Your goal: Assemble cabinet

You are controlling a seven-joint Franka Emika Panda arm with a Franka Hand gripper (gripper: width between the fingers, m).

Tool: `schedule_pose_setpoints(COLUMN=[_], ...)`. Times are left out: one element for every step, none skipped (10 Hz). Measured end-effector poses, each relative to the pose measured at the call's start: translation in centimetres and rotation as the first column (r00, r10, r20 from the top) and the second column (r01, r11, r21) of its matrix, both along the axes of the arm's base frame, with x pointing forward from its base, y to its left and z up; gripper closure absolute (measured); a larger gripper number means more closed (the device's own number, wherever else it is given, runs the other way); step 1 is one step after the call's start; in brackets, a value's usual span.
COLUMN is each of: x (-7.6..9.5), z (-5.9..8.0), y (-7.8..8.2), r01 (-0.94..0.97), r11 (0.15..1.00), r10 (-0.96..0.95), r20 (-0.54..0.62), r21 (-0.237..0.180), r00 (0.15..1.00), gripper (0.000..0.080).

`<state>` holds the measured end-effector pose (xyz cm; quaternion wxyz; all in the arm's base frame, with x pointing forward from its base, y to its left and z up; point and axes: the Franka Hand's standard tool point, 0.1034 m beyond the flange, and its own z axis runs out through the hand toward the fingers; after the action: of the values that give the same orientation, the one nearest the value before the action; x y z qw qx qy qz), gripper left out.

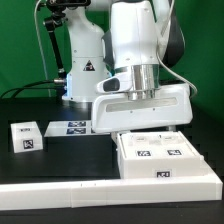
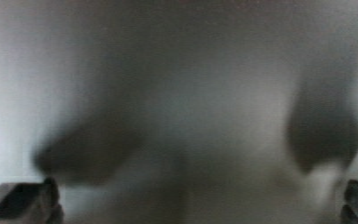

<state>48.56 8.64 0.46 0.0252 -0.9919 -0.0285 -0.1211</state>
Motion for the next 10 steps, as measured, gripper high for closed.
schedule_pose_setpoints(x=[0.3,0.7,1.2,1.5,1.5,1.6,1.6,1.6,1.6,1.6], z=[0.0,0.1,0.1,0.1,0.0,0.0,0.0,0.0,0.0,0.0], y=[-0.1,-0.2,-0.2,-0.2,-0.3,-0.3,-0.1,-0.1,-0.1,-0.2], r01=[-0.013,-0.012,-0.002,0.017,0.014,0.015,0.013,0.013,0.013,0.013], r11=[1.000,1.000,1.000,1.000,1.000,1.000,1.000,1.000,1.000,1.000], r10=[0.014,0.012,0.002,-0.018,-0.014,-0.016,-0.013,-0.013,-0.013,-0.013], r20=[0.010,0.015,0.024,0.047,0.047,0.048,0.048,0.048,0.048,0.048], r21=[-0.005,-0.004,-0.001,0.004,0.002,0.002,0.002,0.002,0.002,0.002], r00=[1.000,1.000,1.000,0.999,0.999,0.999,0.999,0.999,0.999,0.999], gripper=[0.0002,0.0002,0.0002,0.0002,0.0002,0.0002,0.0002,0.0132,0.0132,0.0271])
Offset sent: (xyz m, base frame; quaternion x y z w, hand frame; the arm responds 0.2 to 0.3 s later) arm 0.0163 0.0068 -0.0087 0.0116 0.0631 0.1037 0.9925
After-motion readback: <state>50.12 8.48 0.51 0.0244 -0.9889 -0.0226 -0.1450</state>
